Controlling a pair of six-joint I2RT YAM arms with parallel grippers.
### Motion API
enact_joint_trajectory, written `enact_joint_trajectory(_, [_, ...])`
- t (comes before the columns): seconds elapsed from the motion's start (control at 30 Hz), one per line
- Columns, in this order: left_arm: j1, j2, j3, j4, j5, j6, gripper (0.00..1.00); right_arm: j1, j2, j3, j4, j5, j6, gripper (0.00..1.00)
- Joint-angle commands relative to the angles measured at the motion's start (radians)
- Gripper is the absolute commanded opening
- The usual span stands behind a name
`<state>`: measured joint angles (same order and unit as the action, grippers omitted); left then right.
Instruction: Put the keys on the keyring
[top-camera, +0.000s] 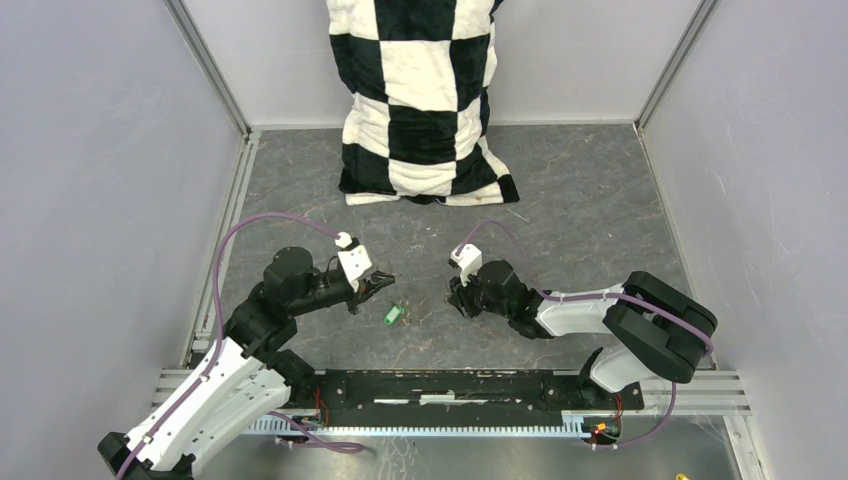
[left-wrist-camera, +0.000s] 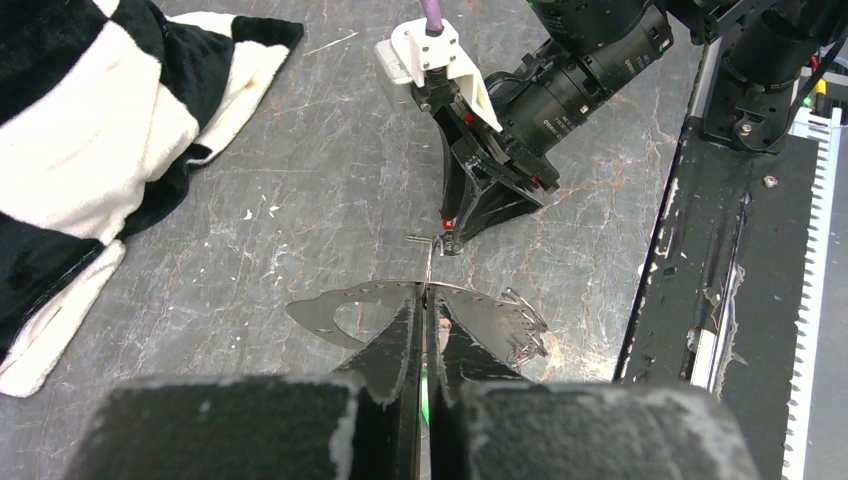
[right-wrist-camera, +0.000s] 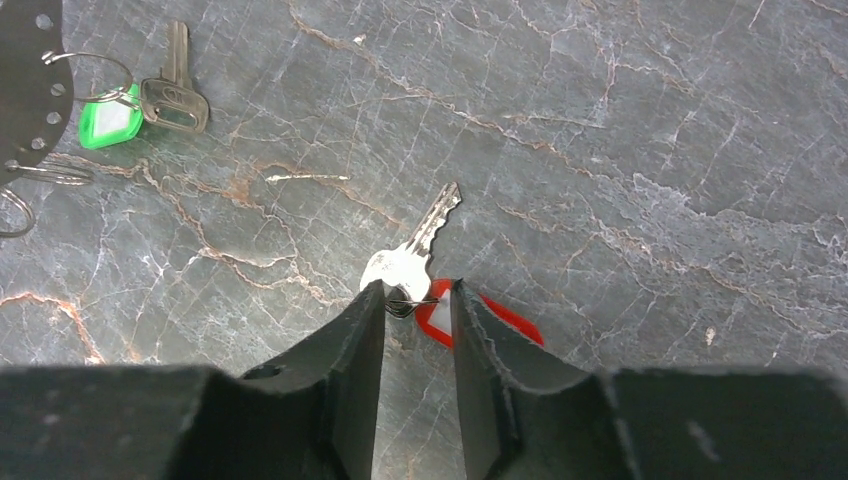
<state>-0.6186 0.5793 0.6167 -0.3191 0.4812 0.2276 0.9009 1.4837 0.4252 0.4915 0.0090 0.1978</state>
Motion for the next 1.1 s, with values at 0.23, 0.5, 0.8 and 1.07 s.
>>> enact_joint_trajectory(0.23, [-0.001, -0.006, 0.023, 0.055, 0.022, -0.019, 0.02, -0.003, 0.009, 0.032, 0.003, 0.026, -0.022, 0.16])
enact_joint_trajectory(0.5, [-0.001, 0.001, 0.024, 0.055, 0.024, -0.021, 0.02, -0.004, 0.005, 0.041, 0.02, 0.014, -0.042, 0.0])
enact_joint_trajectory(0.8, [-0.001, 0.004, 0.004, 0.062, 0.007, -0.035, 0.02, -0.003, -0.211, -0.049, 0.126, -0.113, -0.056, 0.0])
enact_joint_trajectory(1.07, [-0.001, 0.013, -0.014, 0.074, 0.029, -0.016, 0.02, 0.002, -0.39, -0.052, 0.132, -0.274, -0.026, 0.0])
